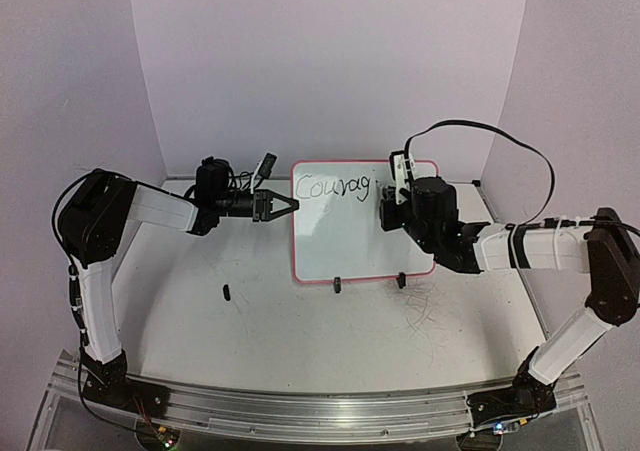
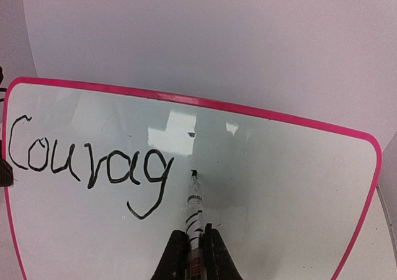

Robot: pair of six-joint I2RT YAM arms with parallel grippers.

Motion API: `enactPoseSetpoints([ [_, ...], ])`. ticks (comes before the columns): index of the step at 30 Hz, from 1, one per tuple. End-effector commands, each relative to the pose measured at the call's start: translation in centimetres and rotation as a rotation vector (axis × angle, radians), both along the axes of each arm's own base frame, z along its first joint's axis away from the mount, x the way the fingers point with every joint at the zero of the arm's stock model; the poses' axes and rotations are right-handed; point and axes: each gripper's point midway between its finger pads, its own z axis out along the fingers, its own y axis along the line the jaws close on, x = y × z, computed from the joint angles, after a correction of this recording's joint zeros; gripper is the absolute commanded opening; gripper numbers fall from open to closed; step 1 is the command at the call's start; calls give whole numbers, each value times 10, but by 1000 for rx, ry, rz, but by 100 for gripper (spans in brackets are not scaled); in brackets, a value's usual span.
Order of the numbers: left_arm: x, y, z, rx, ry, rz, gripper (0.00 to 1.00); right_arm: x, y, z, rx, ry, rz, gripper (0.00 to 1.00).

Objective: Write a sentence on the whiteboard

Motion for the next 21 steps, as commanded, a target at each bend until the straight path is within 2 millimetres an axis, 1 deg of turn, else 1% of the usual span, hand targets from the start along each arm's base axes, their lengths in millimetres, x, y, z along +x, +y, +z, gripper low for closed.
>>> enactPoseSetpoints([
  [1, -18, -7, 33, -38, -66, -68, 0, 2, -8, 5, 33, -15, -35, 0],
  [4, -18, -7, 33, -37, -65, -67, 0, 2, -10, 4, 45, -10, -40, 0],
  [7, -18, -7, 33, -38, -66, -68, 0, -1, -1, 8, 51, -18, 21, 0],
  [10, -18, -7, 33, -38, -66, -69, 0, 0, 3, 9, 59, -20, 34, 0],
  [18, -18, -7, 33, -38, -66, -68, 0, 1, 10, 6, 58, -5, 65, 0],
  [21, -19, -7, 33, -38, -66, -69, 0, 1, 9, 3, 56, 2, 57, 0],
])
